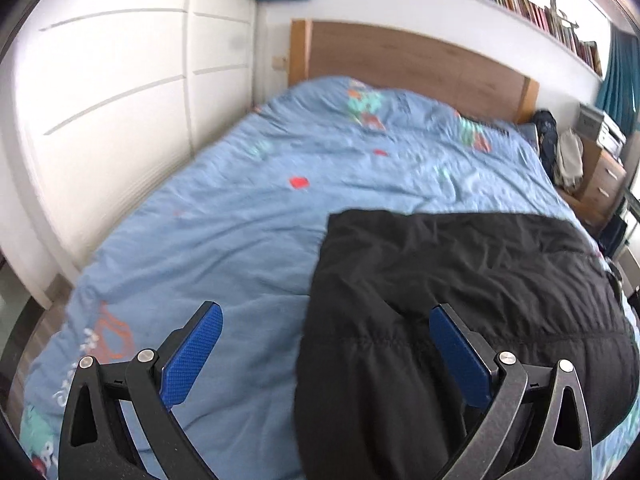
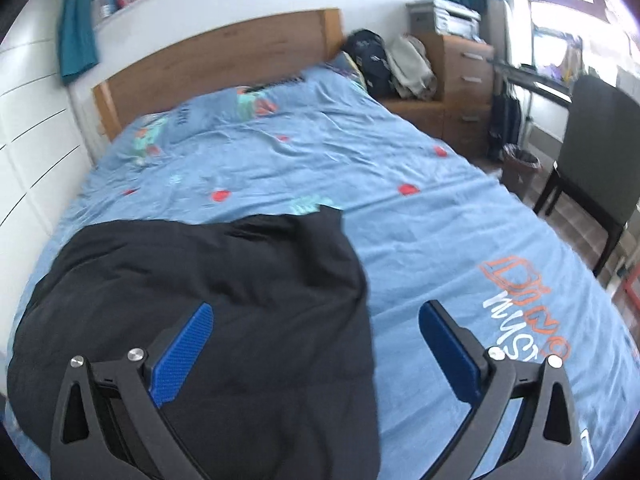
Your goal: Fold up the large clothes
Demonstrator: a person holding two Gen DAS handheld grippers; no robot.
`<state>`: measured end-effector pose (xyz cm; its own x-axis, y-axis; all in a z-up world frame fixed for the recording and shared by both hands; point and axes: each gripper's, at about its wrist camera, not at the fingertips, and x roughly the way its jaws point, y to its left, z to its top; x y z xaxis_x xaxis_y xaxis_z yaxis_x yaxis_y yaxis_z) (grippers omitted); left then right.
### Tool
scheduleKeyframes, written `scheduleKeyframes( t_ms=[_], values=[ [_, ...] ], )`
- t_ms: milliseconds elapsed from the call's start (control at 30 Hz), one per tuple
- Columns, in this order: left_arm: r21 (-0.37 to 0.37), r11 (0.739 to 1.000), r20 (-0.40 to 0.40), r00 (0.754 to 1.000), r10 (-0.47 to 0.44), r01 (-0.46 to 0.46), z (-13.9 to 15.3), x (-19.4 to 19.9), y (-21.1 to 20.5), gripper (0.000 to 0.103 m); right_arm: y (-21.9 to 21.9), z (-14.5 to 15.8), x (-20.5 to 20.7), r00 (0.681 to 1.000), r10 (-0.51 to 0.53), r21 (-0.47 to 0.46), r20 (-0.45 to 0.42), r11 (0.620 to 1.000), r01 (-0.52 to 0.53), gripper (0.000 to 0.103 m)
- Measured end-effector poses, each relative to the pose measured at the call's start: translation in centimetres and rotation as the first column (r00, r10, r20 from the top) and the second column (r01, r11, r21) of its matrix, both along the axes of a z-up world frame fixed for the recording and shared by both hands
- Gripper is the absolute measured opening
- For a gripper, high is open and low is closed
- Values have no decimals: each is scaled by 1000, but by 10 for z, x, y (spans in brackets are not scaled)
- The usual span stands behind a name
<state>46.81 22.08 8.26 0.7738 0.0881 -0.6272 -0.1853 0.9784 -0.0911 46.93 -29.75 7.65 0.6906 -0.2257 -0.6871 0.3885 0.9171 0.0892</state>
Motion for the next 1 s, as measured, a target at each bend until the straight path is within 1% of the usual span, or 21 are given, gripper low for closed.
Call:
scheduleKeyframes(
  t_ms=[67, 167, 267, 333, 467, 567, 633, 733, 867, 967, 1000],
  values=[
    [-9, 1000, 13, 1000, -4, 4, 10, -19, -4, 102, 17, 13, -13, 1000, 26, -17, 12, 1000, -25, 103],
    [-9, 1000, 10, 1000, -28, 29, 20, -55, -14, 102, 39, 33, -43, 997, 61, 1, 53, 998, -61, 103],
    [-23, 998, -1, 999, -53, 53, 25, -94, -21, 102, 60, 45, -78, 995, 86, 18, 41, 996, -87, 103],
    [-31, 998, -1, 998, -59, 59, 27, -119, -25, 102, 74, 51, -106, 995, 91, -4, 35, 996, -91, 103],
    [-31, 998, -1, 999, -51, 51, 31, -177, -27, 102, 92, 55, -163, 995, 99, -5, 20, 995, -99, 103],
    [-26, 999, -18, 999, -47, 46, 30, -209, -29, 102, 102, 55, -202, 995, 101, 4, 6, 995, -101, 103],
    [-42, 998, -30, 998, -48, 47, 26, -227, -28, 102, 108, 54, -228, 994, 107, 8, -6, 994, -107, 103],
    [-76, 995, -56, 996, -65, 61, 21, -241, -24, 102, 109, 54, -254, 993, 116, 20, -6, 993, -116, 103],
    [-182, 979, -88, 990, -109, 91, 12, -243, -8, 102, 99, 54, -273, 994, 110, 25, -7, 994, -110, 103],
    [-230, 970, -99, 990, -99, 74, 5, -228, 10, 102, 79, 53, -273, 996, 89, 54, 9, 995, -89, 103],
    [-259, 964, -99, 990, -96, 68, 1, -219, 20, 102, 72, 51, -269, 997, 81, 64, 11, 995, -82, 103]
  ],
)
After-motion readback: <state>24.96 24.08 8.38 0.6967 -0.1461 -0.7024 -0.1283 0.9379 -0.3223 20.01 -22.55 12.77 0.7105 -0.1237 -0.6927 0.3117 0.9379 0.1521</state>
